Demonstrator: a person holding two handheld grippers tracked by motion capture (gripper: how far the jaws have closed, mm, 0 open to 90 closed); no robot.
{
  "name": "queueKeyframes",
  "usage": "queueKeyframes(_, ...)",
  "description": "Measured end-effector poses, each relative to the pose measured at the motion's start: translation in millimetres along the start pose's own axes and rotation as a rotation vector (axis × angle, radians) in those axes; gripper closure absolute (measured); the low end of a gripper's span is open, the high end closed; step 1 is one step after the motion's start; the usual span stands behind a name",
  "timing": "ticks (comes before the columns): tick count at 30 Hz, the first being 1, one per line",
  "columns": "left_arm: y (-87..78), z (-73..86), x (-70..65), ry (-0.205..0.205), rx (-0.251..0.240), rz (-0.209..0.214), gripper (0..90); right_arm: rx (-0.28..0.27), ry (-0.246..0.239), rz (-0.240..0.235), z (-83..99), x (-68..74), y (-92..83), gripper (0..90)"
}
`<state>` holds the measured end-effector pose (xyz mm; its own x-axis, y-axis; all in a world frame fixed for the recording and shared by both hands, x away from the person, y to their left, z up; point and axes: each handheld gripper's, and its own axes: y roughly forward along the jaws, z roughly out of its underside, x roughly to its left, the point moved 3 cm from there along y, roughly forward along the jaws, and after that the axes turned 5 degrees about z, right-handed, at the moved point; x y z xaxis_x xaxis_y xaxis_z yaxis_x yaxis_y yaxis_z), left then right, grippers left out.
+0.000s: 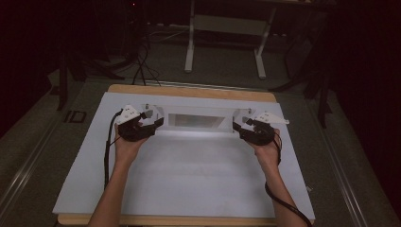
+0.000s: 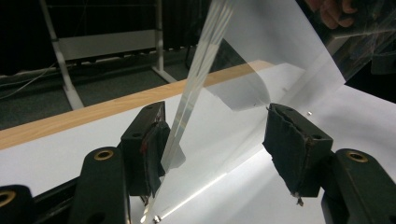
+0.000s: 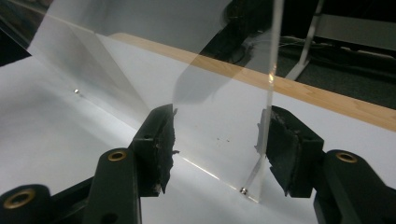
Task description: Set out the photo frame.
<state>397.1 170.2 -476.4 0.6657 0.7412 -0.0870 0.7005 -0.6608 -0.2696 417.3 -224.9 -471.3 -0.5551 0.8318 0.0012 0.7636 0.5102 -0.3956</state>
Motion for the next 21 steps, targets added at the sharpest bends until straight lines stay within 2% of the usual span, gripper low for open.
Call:
queueKeyframes(3, 0.8, -0.5, 0.5, 0.007, 0.002, -0.006, 40.6, 0.007, -0.014, 0.007, 0.1, -0.1, 3.3, 44.4)
queueKeyframes(7, 4.9, -2.8, -2.1, 0.051, 0.021, -0.068, 40.7, 0.017, -0.017, 0.017, 0.1, -0.7, 9.6, 43.8)
queueKeyframes(12, 8.2, -4.6, -0.7, 0.043, 0.014, -0.085, 40.6, 0.023, -0.004, 0.036, -3.1, -1.3, 13.0, 43.3)
queueKeyframes(14, 9.6, -4.8, -0.9, 0.055, 0.014, -0.100, 40.4, 0.020, -0.005, 0.049, -3.6, -0.6, 14.2, 43.1)
queueKeyframes(21, 12.7, -4.9, -0.2, 0.058, -0.001, -0.123, 40.0, 0.009, -0.035, 0.100, -4.9, 2.9, 17.3, 42.8)
